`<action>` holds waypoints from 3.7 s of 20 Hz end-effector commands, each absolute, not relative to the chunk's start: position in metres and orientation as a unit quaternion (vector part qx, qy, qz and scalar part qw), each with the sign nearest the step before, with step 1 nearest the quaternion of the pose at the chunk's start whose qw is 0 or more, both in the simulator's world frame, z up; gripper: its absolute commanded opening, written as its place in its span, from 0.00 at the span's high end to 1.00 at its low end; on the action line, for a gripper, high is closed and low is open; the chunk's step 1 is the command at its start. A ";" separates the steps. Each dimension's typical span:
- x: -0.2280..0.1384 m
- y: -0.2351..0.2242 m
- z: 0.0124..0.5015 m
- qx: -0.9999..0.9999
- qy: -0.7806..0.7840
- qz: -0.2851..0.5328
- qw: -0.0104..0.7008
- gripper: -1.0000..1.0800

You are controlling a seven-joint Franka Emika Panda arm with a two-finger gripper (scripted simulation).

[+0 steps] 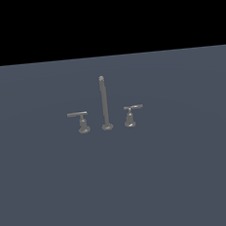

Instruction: Turn on the faucet by rotating a designated handle.

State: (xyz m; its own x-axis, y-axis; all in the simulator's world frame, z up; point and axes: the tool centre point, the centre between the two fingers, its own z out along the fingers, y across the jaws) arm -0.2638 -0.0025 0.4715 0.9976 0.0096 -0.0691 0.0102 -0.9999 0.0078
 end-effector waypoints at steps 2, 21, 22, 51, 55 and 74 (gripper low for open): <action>-0.264 -0.002 0.471 0.999 0.005 -0.035 0.004 1.00; -0.244 0.046 0.421 0.995 -0.094 -0.031 0.003 1.00; -0.241 0.051 0.416 0.994 -0.104 -0.031 0.003 1.00; -0.129 0.156 0.272 0.926 -0.376 -0.021 -0.003 1.00; -0.111 0.164 0.255 0.913 -0.407 -0.019 -0.004 1.00; -0.021 0.179 0.173 0.836 -0.548 -0.010 -0.003 1.00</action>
State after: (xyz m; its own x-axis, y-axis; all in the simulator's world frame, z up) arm -0.0293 0.1791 0.1808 0.4257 -0.9046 -0.0226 -0.9047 -0.4259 0.0068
